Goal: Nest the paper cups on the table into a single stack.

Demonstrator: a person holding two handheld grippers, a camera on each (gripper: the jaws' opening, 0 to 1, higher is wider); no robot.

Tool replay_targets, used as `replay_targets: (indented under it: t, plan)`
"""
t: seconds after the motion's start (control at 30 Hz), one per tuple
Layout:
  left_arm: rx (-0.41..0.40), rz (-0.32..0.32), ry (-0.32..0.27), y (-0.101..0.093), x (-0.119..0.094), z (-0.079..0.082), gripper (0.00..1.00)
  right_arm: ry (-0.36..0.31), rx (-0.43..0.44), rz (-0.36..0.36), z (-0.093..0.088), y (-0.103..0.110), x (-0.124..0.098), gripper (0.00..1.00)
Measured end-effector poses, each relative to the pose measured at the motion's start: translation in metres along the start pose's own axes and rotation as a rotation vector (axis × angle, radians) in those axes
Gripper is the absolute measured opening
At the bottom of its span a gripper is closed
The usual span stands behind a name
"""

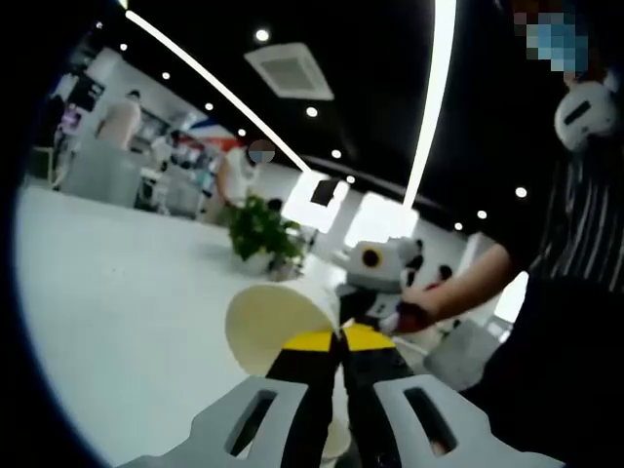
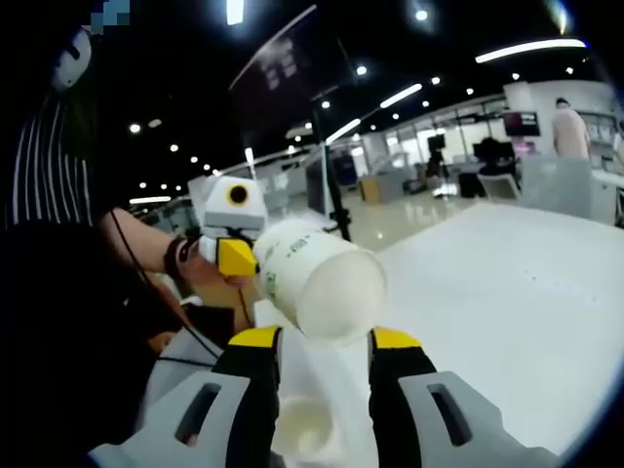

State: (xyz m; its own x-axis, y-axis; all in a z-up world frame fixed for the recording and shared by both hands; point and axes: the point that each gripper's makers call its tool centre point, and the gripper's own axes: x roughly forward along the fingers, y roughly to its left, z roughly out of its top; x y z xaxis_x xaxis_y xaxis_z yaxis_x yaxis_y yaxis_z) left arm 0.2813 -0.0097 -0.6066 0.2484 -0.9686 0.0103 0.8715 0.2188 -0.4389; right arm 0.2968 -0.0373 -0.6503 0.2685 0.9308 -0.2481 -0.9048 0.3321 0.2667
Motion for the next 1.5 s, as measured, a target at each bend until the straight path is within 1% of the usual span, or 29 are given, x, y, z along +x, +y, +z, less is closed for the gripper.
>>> replay_targets:
  t: [0.13,0.2,0.27,0.33,0.47,0.63,0.7,0.83,1.0,1.07,1.27,1.4,1.47,1.5]
  plan:
    - [-0.01,-0.001,-0.004,0.002,0.002,0.001,0.0,0.004,-0.009,-0.007,0.0,-0.001,-0.003,0.32]
    - [-0.028,-0.004,0.001,0.002,0.002,0.001,0.0,0.003,-0.013,-0.013,0.0,-0.002,-0.004,0.32]
    - [-0.018,0.0,0.0,0.003,0.002,0.002,0.0,0.004,-0.007,-0.015,-0.001,-0.004,-0.006,0.32]
    - [-0.026,0.0,0.001,0.005,0.002,0.003,0.0,0.01,-0.009,-0.027,-0.003,-0.006,-0.008,0.33]
    - [-0.017,0.005,0.008,0.006,0.0,0.005,0.0,0.006,-0.01,-0.041,-0.002,-0.009,-0.014,0.34]
    - [-0.01,0.012,0.009,0.008,-0.005,0.009,0.0,-0.013,-0.004,-0.085,0.0,-0.021,-0.024,0.36]
    - [-0.011,0.015,0.008,0.008,-0.006,0.01,0.0,-0.025,0.011,-0.104,0.001,-0.025,-0.029,0.39]
    - [-0.01,0.022,0.017,0.009,-0.008,0.009,0.0,-0.018,0.008,-0.132,-0.003,-0.03,-0.037,0.42]
    - [-0.013,0.028,0.019,0.011,-0.011,0.009,0.0,-0.03,0.024,-0.171,-0.003,-0.039,-0.046,0.44]
    - [-0.003,0.033,0.02,0.011,-0.011,0.009,0.0,-0.038,0.026,-0.197,-0.003,-0.044,-0.05,0.45]
    - [0.004,0.03,0.029,0.011,-0.012,0.009,0.0,-0.05,0.038,-0.252,0.0,-0.056,-0.058,0.54]
    - [0.009,0.031,0.029,0.011,-0.013,0.011,0.0,-0.041,0.026,-0.287,0.001,-0.065,-0.064,0.59]
    - [0.01,0.028,0.032,0.01,-0.013,0.011,0.0,-0.041,-0.001,-0.328,0.003,-0.073,-0.069,0.64]
    - [0.013,0.027,0.035,0.009,-0.013,0.011,0.0,-0.043,0.002,-0.336,0.004,-0.074,-0.071,0.66]
